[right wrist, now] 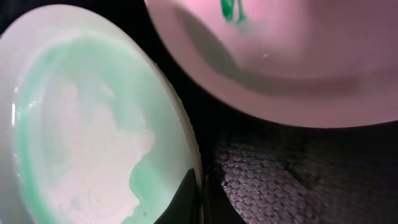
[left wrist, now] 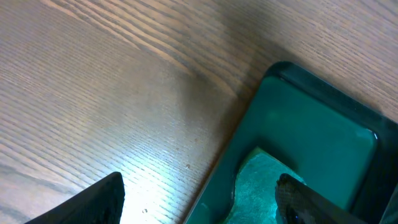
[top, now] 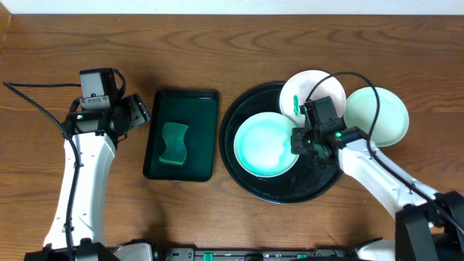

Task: Clean dirty plates on tray and stack at the side
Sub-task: 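Lift the wiped pale green plate by its rim with the right gripper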

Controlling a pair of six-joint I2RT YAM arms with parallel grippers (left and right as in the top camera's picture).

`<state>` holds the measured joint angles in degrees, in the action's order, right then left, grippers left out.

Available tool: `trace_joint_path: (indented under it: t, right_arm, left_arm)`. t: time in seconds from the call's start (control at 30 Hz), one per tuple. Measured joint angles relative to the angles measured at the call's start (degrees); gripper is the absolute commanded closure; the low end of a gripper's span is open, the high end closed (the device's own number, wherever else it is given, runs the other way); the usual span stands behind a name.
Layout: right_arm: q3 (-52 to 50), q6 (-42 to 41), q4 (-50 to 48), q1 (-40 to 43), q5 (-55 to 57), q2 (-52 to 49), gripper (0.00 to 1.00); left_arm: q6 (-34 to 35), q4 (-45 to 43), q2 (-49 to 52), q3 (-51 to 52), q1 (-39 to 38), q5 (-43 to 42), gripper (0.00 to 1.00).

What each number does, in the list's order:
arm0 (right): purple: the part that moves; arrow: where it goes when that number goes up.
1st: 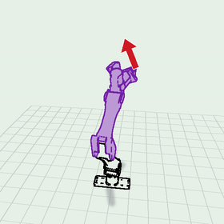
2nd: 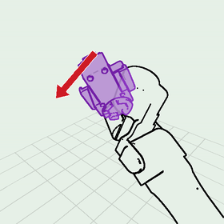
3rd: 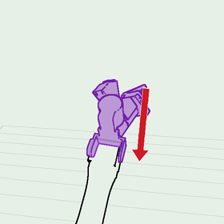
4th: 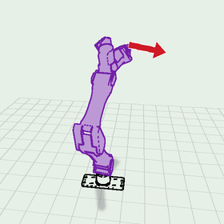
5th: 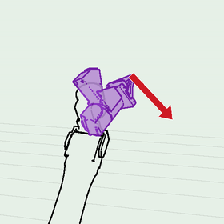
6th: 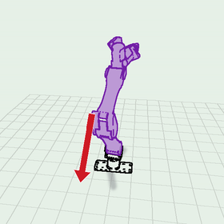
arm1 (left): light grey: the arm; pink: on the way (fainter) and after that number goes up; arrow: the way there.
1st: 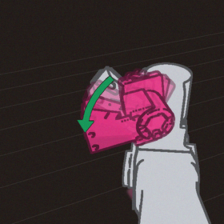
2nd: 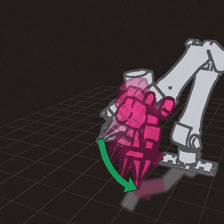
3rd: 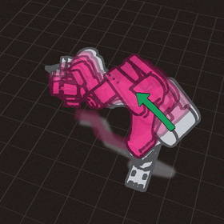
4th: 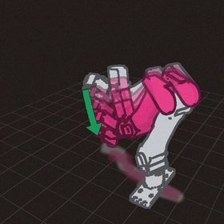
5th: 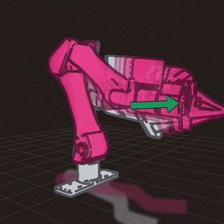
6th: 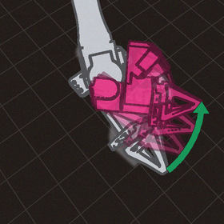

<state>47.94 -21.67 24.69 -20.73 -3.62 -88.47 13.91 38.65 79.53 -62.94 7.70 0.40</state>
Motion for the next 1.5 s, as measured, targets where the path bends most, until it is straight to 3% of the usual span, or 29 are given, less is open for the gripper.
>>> trace_joint_path:
  t: [1.5]
  right_arm:
    - [0.0, -1.6, 1.9, 1.0, 1.1, 0.4, 0.99]
  left_arm:
    - [0.0, 0.0, 0.0, 0.0, 0.0, 0.0, 0.22]
